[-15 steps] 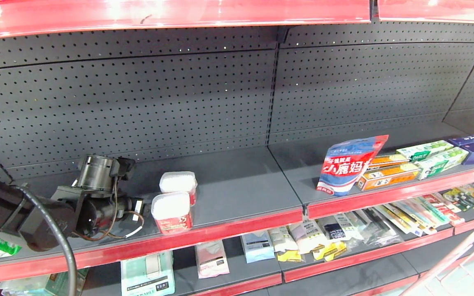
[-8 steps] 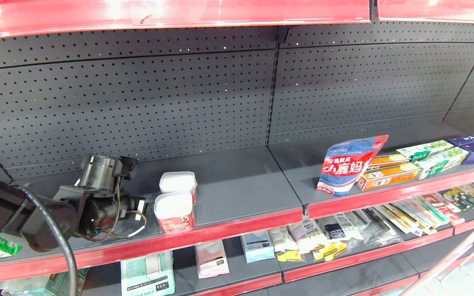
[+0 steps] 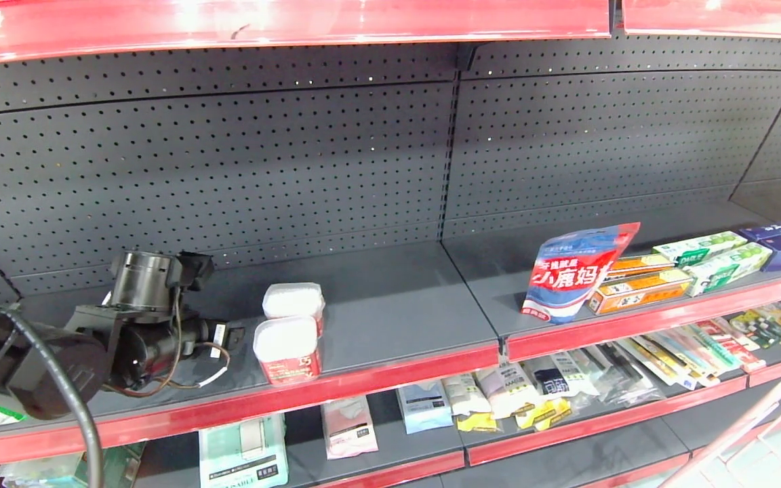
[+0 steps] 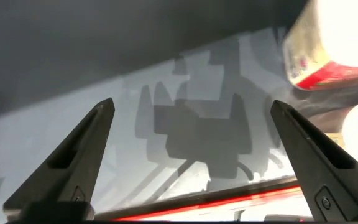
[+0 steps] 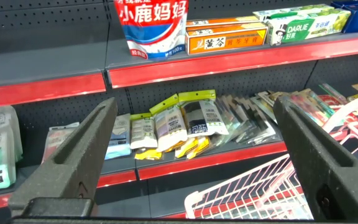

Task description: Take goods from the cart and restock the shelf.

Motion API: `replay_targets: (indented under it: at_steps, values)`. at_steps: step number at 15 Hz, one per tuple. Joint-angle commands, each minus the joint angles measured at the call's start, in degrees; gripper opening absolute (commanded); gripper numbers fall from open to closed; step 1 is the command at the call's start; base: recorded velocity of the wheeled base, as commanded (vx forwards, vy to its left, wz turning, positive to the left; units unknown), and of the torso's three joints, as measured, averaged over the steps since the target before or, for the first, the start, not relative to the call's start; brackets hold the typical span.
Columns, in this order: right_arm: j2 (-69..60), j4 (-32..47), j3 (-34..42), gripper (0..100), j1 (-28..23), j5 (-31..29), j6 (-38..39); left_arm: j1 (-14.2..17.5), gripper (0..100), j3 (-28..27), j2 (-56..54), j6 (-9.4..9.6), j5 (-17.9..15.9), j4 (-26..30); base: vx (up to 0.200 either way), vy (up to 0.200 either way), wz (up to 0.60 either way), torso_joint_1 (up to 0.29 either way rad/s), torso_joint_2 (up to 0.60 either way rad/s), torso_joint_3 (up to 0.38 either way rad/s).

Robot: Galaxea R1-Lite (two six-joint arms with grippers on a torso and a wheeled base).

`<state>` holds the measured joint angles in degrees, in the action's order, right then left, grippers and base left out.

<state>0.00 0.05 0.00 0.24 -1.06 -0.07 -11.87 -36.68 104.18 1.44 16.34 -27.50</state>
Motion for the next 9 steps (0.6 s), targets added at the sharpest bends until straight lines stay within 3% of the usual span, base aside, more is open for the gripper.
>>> replay_targets:
  at_steps: [1,4,5,7,8,9]
  values:
    - [0.09,-0.05,0.0,100,0.02,0.01,-0.01,1.94,100,2.14,-7.85,-0.03,-0.52,1.05,0.0,0.0,0.0,0.0,0.0,0.0]
    - [0.09,-0.05,0.0,100,0.02,0.01,-0.01,6.95,100,6.18,-30.09,0.14,-6.05,14.58,0.0,0.0,0.0,0.0,0.0,0.0]
    - [0.09,0.04,0.0,100,0.02,0.01,-0.01,8.62,100,7.94,-40.72,1.29,-8.95,21.26,0.0,0.0,0.0,0.0,0.0,0.0]
    - [0.09,0.04,0.0,100,0.02,0.01,-0.01,13.46,100,11.46,-57.86,5.77,-16.25,30.93,0.0,0.0,0.0,0.0,0.0,0.0]
    - [0.09,0.04,0.0,100,0.02,0.01,-0.01,15.83,100,14.97,-67.88,5.77,-19.68,33.48,0.0,0.0,0.0,0.0,0.0,0.0]
    - [0.09,0.04,0.0,100,0.02,0.01,-0.01,15.83,100,16.91,-71.57,5.07,-20.29,33.57,0.0,0.0,0.0,0.0,0.0,0.0]
